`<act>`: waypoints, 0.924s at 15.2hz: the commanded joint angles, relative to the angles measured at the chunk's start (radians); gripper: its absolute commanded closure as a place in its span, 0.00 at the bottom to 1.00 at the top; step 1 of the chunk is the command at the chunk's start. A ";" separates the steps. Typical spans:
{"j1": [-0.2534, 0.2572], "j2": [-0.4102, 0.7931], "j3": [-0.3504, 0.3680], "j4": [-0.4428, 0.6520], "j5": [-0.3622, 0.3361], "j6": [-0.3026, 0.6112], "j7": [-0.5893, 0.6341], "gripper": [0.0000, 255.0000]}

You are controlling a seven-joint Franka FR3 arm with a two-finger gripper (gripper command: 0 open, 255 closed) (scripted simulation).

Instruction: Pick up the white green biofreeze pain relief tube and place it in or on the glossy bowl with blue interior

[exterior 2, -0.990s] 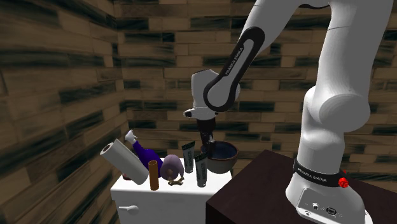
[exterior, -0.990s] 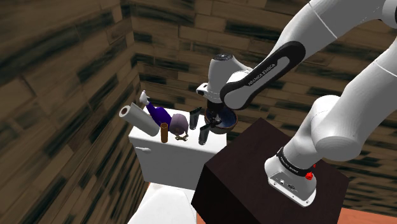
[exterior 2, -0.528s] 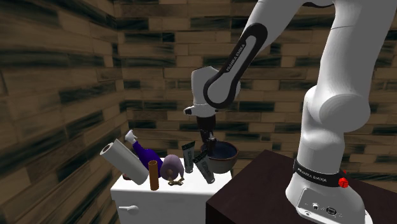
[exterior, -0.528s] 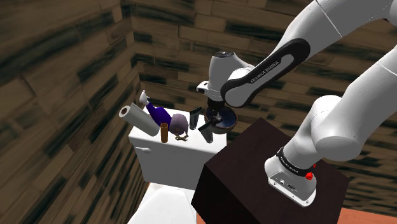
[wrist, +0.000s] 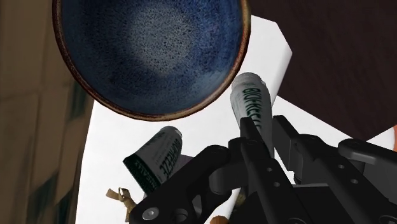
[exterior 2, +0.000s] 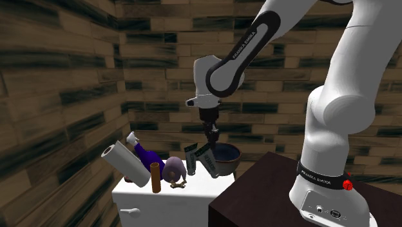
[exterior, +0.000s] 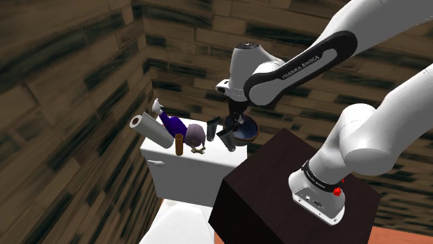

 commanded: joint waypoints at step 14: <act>0.002 -0.165 0.000 0.090 0.009 -0.255 -0.014 1.00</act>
